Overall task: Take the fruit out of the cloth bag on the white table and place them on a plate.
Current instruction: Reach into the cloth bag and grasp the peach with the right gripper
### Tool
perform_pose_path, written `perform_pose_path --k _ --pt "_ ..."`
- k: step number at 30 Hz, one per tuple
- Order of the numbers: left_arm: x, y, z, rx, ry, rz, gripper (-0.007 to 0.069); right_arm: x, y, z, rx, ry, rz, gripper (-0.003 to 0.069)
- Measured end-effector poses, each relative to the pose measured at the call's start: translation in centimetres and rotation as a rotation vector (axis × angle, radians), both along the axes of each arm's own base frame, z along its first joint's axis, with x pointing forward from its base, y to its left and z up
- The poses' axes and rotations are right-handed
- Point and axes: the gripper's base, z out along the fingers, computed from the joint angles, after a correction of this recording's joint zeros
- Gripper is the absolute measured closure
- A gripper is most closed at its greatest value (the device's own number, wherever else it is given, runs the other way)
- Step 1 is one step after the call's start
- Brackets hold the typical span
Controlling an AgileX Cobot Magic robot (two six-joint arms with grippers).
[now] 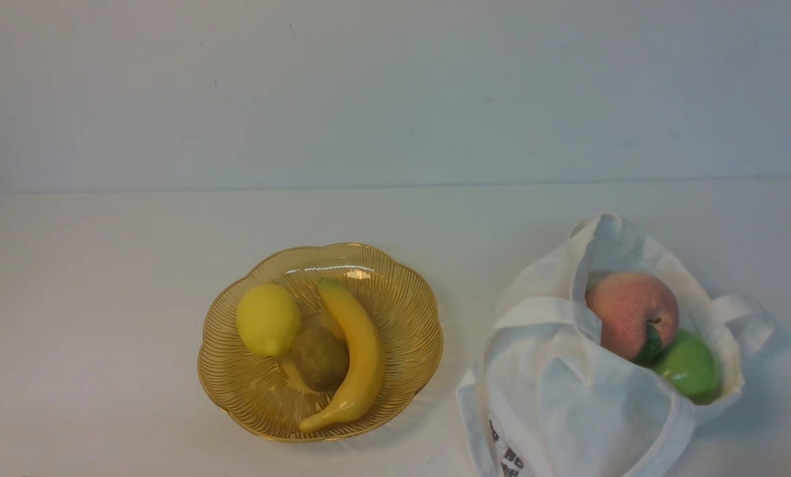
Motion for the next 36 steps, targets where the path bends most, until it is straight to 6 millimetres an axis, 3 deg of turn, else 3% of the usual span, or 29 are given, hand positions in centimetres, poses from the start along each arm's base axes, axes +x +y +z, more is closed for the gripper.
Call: perform_pose_path --k 6,9,13,16,27,30,32,33,34,35,36 --pt "0.0 0.0 0.0 0.000 0.000 0.000 0.0632 0.0 0.1 0.1 0.045 -0.019 0.002 0.0673" --pt "0.0 0.0 0.0 0.000 0.000 0.000 0.0632 0.2 0.4 0.5 0.211 -0.085 0.007 0.0673" --pt "0.0 0.0 0.0 0.000 0.000 0.000 0.0632 0.2 0.4 2.2 0.611 -0.293 0.002 0.0673" --pt "0.0 0.0 0.0 0.000 0.000 0.000 0.0632 0.1 0.2 2.9 0.763 -0.387 -0.008 0.0673" --pt "0.0 0.0 0.0 0.000 0.000 0.000 0.0632 -0.2 -0.3 4.6 0.870 -0.530 -0.008 0.0673" --pt "0.0 0.0 0.0 0.000 0.000 0.000 0.0632 -1.2 0.5 9.0 0.763 -0.506 0.078 0.0673" --pt "0.0 0.0 0.0 0.000 0.000 0.000 0.0632 -1.3 0.7 10.3 0.711 -0.478 0.094 0.0673" --pt "0.0 0.0 0.0 0.000 0.000 0.000 0.0632 -1.2 1.1 13.1 0.610 -0.375 0.116 0.0673" --pt "0.0 0.0 0.0 0.000 0.000 0.000 0.0632 -1.2 1.1 13.3 0.592 -0.360 0.114 0.0673" --pt "0.0 0.0 0.0 0.000 0.000 0.000 0.0632 -0.1 1.4 15.6 0.479 -0.178 0.120 0.0673" --pt "0.0 0.0 0.0 0.000 0.000 0.000 0.0632 0.0 1.5 16.1 0.448 -0.130 0.124 0.0673"
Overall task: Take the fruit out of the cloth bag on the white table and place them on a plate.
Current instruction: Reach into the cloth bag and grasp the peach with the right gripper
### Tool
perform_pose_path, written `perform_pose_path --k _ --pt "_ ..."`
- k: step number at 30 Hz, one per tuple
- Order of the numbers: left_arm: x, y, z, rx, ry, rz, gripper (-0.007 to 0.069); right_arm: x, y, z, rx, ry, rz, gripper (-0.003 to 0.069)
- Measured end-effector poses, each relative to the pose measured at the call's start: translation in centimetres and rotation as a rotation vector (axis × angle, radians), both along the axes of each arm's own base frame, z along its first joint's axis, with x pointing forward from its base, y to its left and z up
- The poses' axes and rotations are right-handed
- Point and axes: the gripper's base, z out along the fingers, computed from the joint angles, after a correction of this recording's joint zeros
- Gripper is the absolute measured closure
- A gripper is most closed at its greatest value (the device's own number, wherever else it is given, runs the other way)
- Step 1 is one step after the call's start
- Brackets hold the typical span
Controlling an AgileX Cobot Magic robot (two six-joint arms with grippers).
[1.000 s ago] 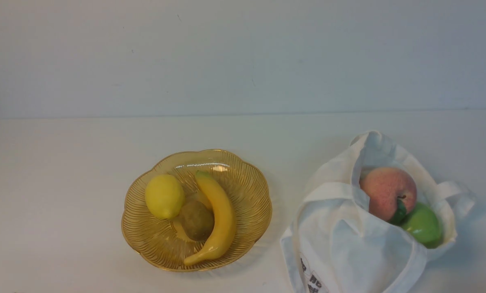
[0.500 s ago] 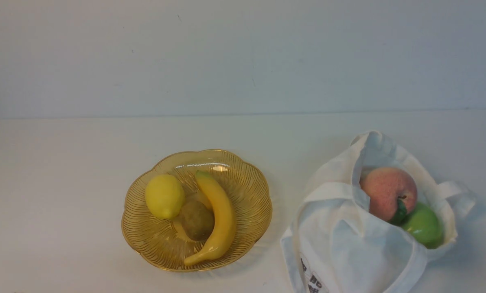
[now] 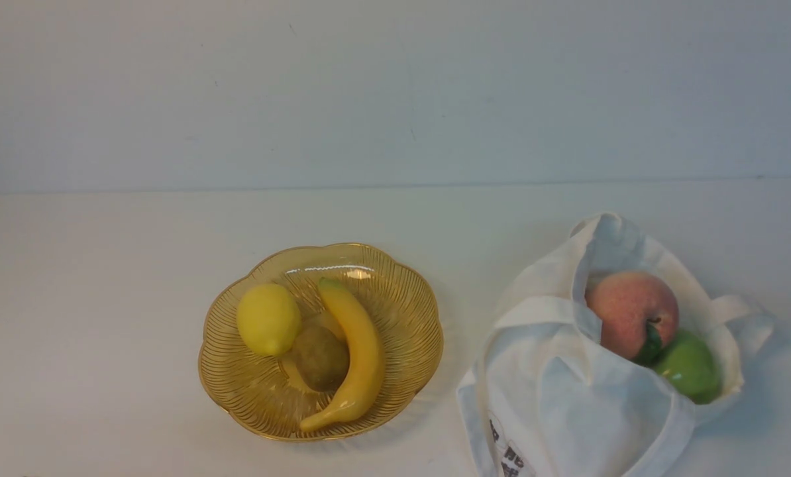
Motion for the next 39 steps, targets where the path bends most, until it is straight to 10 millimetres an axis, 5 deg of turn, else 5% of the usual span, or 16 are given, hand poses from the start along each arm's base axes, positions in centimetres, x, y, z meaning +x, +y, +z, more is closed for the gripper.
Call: perform_pose_path --k 4,6,13,18,21,24,25,30,39 --pt "0.0 0.0 0.0 0.000 0.000 0.000 0.0632 3.0 0.4 1.5 -0.153 0.307 0.080 0.0673" --pt "0.0 0.0 0.0 0.000 0.000 0.000 0.0632 6.4 0.6 1.7 -0.220 0.491 0.139 0.0673" --pt "0.0 0.0 0.0 0.000 0.000 0.000 0.0632 12.8 1.8 0.5 -0.217 0.669 0.251 0.0628" --pt "0.0 0.0 0.0 0.000 0.000 0.000 0.0632 16.7 3.9 -1.3 -0.301 0.649 0.340 0.0490" --pt "0.0 0.0 0.0 0.000 0.000 0.000 0.0632 17.9 4.6 -2.1 -0.328 0.643 0.354 0.0405" --pt "0.0 0.0 0.0 0.000 0.000 0.000 0.0632 19.7 5.7 -3.8 -0.351 0.650 0.373 0.0232" --pt "0.0 0.0 0.0 0.000 0.000 0.000 0.0632 19.7 5.7 -3.8 -0.351 0.650 0.373 0.0232" --pt "0.0 0.0 0.0 0.000 0.000 0.000 0.0632 22.5 6.6 -7.9 -0.359 0.767 0.388 0.0006" --pt "0.0 0.0 0.0 0.000 0.000 0.000 0.0632 24.1 7.2 -11.0 -0.285 0.853 0.386 -0.0032"
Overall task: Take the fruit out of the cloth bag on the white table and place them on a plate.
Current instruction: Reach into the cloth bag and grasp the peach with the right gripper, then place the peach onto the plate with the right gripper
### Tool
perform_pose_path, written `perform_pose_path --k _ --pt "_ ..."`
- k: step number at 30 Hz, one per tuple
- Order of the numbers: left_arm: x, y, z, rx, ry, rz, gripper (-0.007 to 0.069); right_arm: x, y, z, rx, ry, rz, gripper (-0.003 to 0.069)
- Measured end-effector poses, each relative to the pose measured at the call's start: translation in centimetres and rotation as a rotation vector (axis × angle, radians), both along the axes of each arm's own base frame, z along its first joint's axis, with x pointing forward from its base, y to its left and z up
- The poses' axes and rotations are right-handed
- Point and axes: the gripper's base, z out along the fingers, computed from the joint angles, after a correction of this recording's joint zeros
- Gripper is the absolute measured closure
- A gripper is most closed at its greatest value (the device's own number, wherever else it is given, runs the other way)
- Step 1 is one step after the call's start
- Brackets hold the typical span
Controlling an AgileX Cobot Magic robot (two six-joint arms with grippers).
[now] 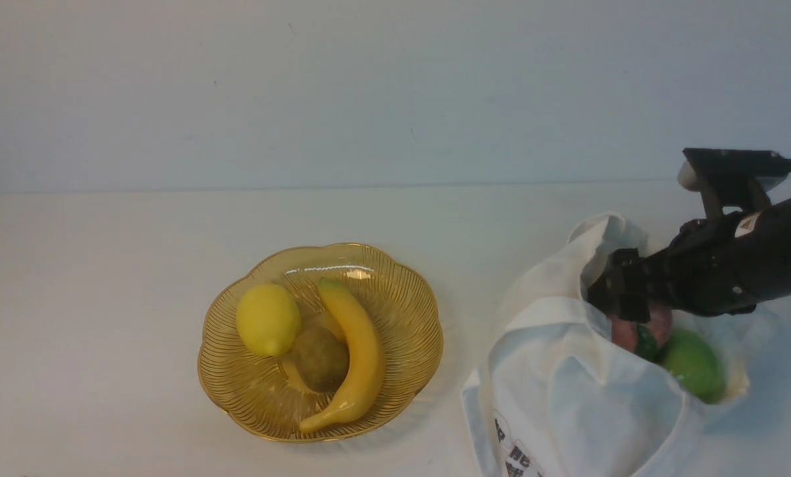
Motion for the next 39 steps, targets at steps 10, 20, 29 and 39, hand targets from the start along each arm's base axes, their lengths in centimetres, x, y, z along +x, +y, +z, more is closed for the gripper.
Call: perform_pose_path --k 10,20,29,39 --pt "0.0 0.0 0.0 0.000 0.000 0.000 0.0632 0.5 0.3 -0.6 0.033 0.022 -0.024 0.0073" --pt "0.0 0.0 0.0 0.000 0.000 0.000 0.0632 0.0 0.0 0.4 0.006 -0.005 -0.012 0.0072" --pt "0.0 0.0 0.0 0.000 0.000 0.000 0.0632 -2.2 -1.6 7.5 -0.112 -0.123 -0.020 0.0072" --pt "0.0 0.0 0.0 0.000 0.000 0.000 0.0632 -4.8 0.3 15.9 0.072 -0.277 0.035 0.0072"
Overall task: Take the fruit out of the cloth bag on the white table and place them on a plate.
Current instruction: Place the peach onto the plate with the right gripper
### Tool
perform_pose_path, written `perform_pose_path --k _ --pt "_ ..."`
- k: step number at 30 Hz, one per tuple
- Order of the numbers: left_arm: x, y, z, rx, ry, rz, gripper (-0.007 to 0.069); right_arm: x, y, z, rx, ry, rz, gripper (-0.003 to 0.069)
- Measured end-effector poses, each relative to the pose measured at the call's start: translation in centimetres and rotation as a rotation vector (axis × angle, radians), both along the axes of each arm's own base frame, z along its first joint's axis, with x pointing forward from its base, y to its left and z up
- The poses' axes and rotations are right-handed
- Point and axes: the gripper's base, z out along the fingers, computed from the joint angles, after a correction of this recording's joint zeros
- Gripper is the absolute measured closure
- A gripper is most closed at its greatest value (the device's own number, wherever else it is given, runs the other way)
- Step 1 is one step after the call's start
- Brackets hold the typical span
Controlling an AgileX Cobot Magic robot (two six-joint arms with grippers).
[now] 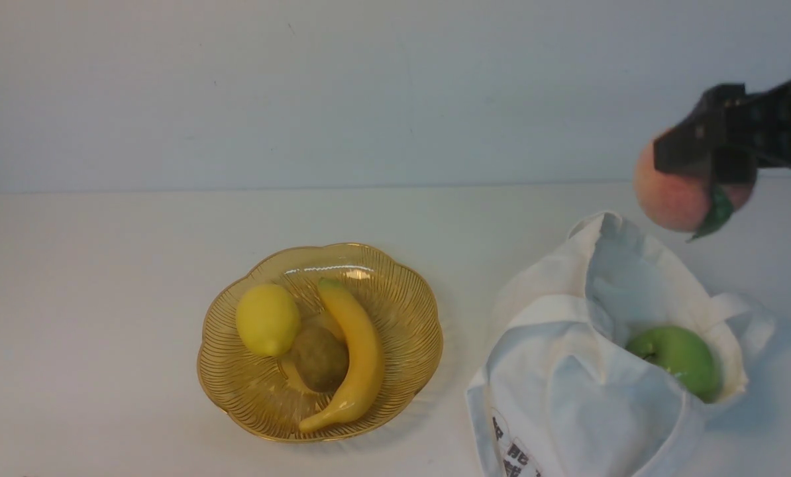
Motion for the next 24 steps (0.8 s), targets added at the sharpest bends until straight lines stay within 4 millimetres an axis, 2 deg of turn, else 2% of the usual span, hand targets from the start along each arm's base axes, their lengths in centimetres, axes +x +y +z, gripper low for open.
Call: perform_pose_path --k 2,3,4,5,7,8,11,14,19,20,21,23,24 --pt "0.0 0.0 0.0 0.000 0.000 0.000 0.0632 -0.2 1.3 0.7 0.041 -0.030 0.067 0.0072" --pt "0.0 0.0 0.0 0.000 0.000 0.000 0.0632 -0.3 3.0 0.9 0.089 -0.049 0.146 0.0072" --pt "0.0 0.0 0.0 0.000 0.000 0.000 0.0632 -0.3 3.8 0.9 0.097 -0.062 0.183 0.0072" --pt "0.0 0.0 0.0 0.000 0.000 0.000 0.0632 -0.3 4.5 0.8 0.105 -0.064 0.209 0.0072" --pt "0.0 0.0 0.0 0.000 0.000 0.000 0.0632 0.3 7.4 -0.5 0.121 -0.048 0.296 0.0072" --pt "0.0 0.0 0.0 0.000 0.000 0.000 0.0632 0.5 8.1 -1.0 0.121 -0.039 0.311 0.0072" --pt "0.0 0.0 0.0 0.000 0.000 0.000 0.0632 1.9 10.9 -3.9 0.094 0.012 0.352 0.0072" --pt "0.0 0.0 0.0 0.000 0.000 0.000 0.0632 3.7 12.7 -7.1 0.058 0.052 0.351 0.0072" --pt "0.0 0.0 0.0 0.000 0.000 0.000 0.0632 6.5 14.4 -13.1 -0.003 0.155 0.328 0.0072" --pt "0.0 0.0 0.0 0.000 0.000 0.000 0.0632 6.6 14.4 -13.4 -0.005 0.159 0.328 0.0072" --pt "0.0 0.0 0.0 0.000 0.000 0.000 0.0632 7.2 14.8 -15.2 -0.022 0.193 0.321 0.0072" --pt "0.0 0.0 0.0 0.000 0.000 0.000 0.0632 7.4 14.9 -16.0 -0.028 0.207 0.317 0.0072" --pt "0.0 0.0 0.0 0.000 0.000 0.000 0.0632 7.8 15.2 -17.2 -0.036 0.215 0.309 0.0072"
